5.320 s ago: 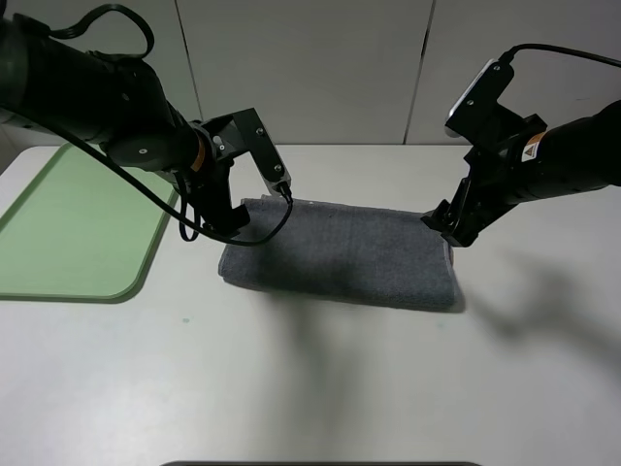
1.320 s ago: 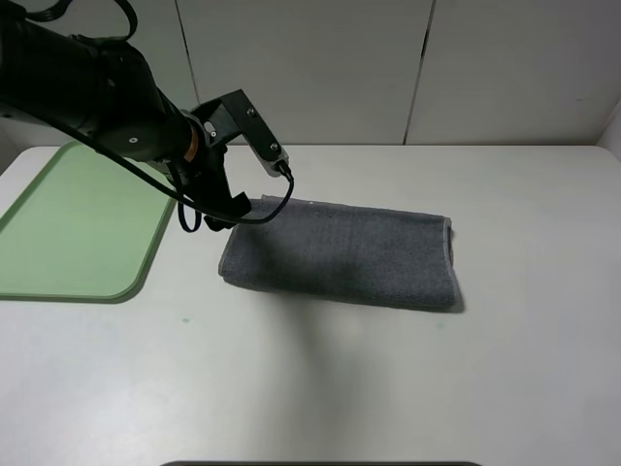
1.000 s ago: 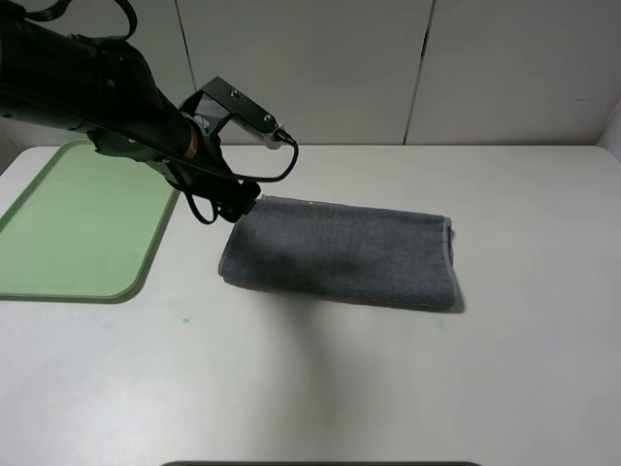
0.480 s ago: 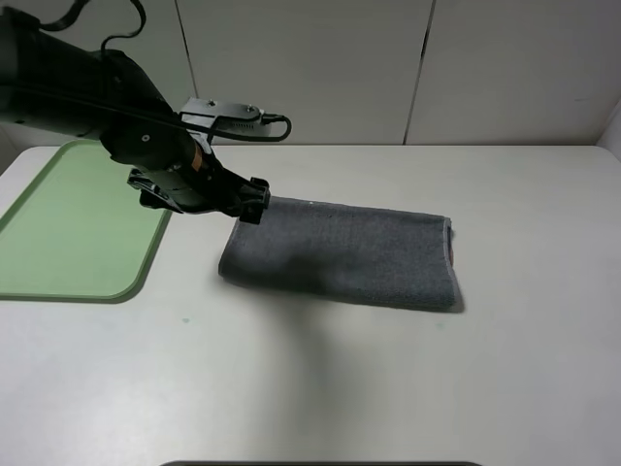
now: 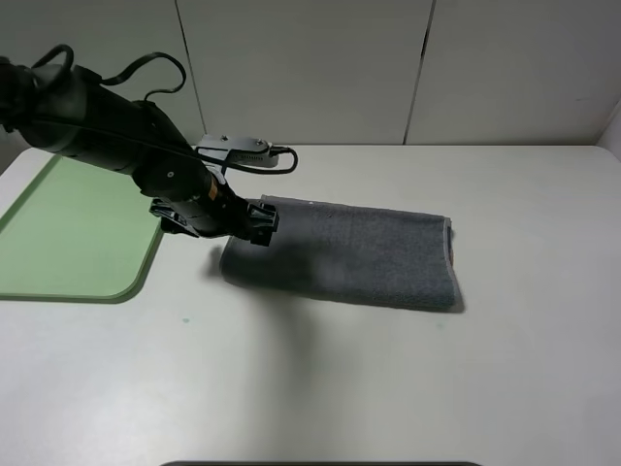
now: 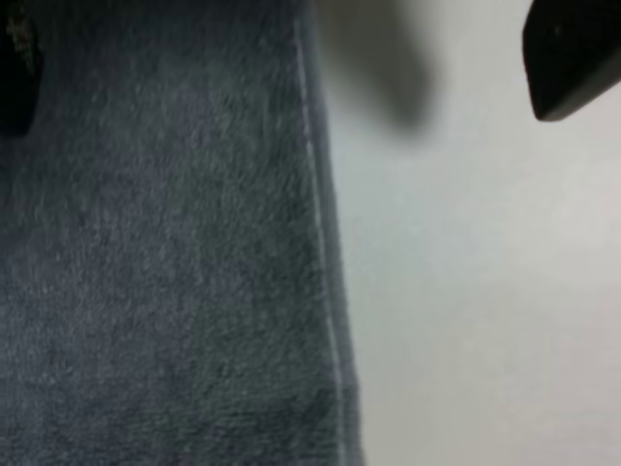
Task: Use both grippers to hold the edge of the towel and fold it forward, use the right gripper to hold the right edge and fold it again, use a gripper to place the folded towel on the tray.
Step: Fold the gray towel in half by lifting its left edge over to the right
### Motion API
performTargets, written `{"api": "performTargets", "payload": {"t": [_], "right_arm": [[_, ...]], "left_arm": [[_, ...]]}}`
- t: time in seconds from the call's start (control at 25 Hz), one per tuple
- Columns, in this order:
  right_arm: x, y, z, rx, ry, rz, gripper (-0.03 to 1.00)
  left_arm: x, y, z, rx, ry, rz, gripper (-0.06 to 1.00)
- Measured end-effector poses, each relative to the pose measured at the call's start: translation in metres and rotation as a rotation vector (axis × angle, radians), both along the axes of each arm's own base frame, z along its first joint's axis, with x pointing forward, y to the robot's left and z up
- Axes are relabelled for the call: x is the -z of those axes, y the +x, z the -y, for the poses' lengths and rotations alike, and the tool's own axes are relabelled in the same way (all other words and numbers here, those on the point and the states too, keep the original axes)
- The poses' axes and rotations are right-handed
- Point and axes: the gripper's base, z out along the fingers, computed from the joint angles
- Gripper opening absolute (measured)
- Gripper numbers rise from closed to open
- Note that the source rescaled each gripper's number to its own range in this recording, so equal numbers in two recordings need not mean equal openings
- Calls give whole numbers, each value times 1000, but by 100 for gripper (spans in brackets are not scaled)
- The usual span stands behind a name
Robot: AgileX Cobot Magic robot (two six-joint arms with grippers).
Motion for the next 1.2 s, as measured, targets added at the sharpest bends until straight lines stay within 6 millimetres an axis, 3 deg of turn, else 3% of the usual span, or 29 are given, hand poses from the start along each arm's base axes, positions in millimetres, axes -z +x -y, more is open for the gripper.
{"api": "performTargets", "payload": {"t": [0.24,0.84,1.0,1.2], "right_arm": [[0,0,0,0,0,1,100],[0,0,0,0,0,1,100],[0,0,0,0,0,2,100],[0,0,0,0,0,2,100]], "left_arm": [[19,1,3,12,-6,-21,96],[32,4,8,36,-43,-9,89],[31,5,9,40,-54,-1,76],[32,6,10,38,-72,4,40]]}}
